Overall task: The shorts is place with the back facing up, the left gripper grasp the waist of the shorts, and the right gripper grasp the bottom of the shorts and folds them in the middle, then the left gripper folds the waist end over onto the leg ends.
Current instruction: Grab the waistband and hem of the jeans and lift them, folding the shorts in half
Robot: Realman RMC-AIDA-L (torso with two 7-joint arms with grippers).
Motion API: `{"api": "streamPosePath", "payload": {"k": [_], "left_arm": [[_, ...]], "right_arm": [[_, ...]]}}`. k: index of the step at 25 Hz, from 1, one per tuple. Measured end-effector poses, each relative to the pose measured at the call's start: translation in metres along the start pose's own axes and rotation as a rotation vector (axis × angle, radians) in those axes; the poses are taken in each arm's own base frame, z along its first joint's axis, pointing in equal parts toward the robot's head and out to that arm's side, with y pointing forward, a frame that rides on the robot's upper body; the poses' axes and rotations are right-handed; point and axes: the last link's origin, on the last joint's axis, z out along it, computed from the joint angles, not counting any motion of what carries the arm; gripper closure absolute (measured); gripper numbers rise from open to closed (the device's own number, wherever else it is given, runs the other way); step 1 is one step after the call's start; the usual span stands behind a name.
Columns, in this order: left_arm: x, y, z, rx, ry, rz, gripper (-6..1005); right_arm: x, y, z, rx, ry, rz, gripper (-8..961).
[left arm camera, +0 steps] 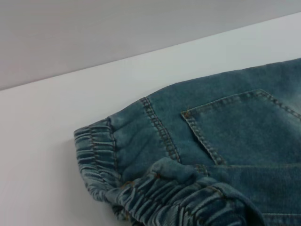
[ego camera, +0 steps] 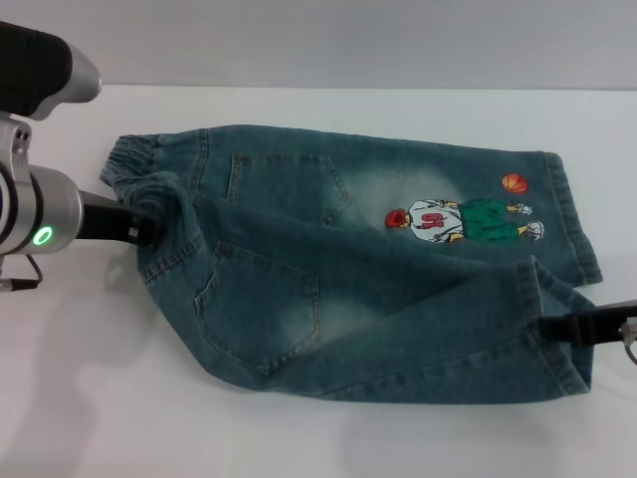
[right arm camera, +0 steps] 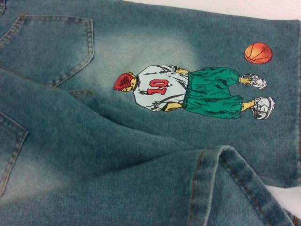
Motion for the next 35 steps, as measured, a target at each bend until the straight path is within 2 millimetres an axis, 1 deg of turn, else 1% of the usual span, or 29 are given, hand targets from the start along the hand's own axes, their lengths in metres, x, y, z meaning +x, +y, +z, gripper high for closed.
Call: {"api": "streamPosePath", "payload": {"k": [15, 22, 30, 35], "left_arm": [[0.001, 0.001, 0.001, -0.002, -0.003, 0.003, 782], [0.001, 0.0, 0.002, -0.001, -0.002, 0.003, 782], [0.0, 0.0, 0.002, 0.0, -0.005, 0.003, 782], [-0.001, 0.0, 0.002, -0.001, -0.007, 0.003, 782]], "right_arm": [[-0.007, 0.012, 0.004, -0.035, -0.007, -0.017, 594], [-0.006, 0.012, 0.005, -0.035, 0.003, -0.018, 595], [-0.004, 0.004, 0.003, -0.001, 0.016, -0.017, 595], [-0.004, 0.005, 0.005, 0.001, 0.017, -0.02, 595]]}}
